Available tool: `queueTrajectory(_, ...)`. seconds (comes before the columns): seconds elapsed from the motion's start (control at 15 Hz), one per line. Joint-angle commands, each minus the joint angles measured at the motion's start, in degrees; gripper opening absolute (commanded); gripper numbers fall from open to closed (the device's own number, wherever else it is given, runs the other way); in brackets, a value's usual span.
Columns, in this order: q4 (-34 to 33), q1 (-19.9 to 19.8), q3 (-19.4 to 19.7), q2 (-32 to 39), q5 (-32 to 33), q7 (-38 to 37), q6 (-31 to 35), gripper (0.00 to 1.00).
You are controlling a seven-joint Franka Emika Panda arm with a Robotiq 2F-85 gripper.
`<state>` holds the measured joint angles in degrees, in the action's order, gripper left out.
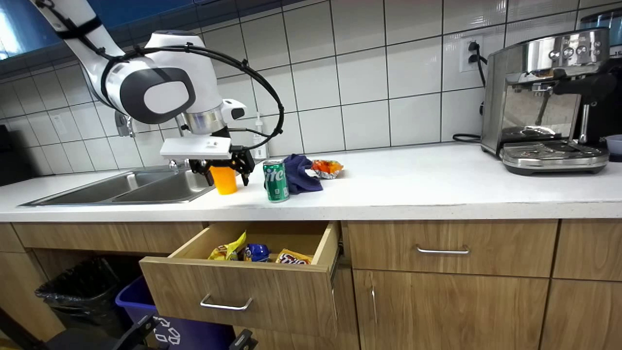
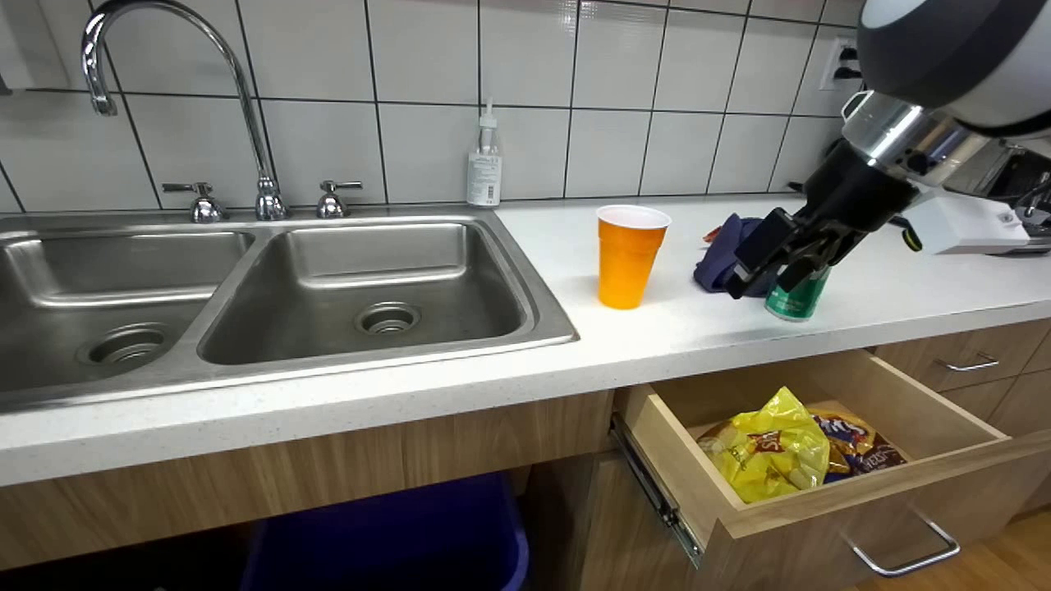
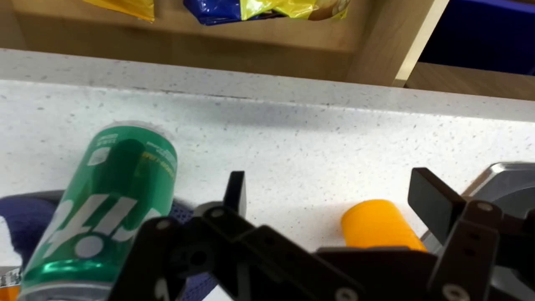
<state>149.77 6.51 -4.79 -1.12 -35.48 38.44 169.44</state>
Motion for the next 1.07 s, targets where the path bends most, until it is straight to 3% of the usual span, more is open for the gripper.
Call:
queueTrajectory(0.0, -0.43, -0.71, 0.88, -2.54, 1.89, -1.02, -1.41, 1.00)
queueTrajectory(0.73, -1.18, -0.57, 0.99, -7.59, 2.61, -1.21, -1.73, 1.00)
queueTrajectory(1.0, -1.50, -1.72, 0.40, -8.64, 7.15, -4.07, -1.36, 1.00)
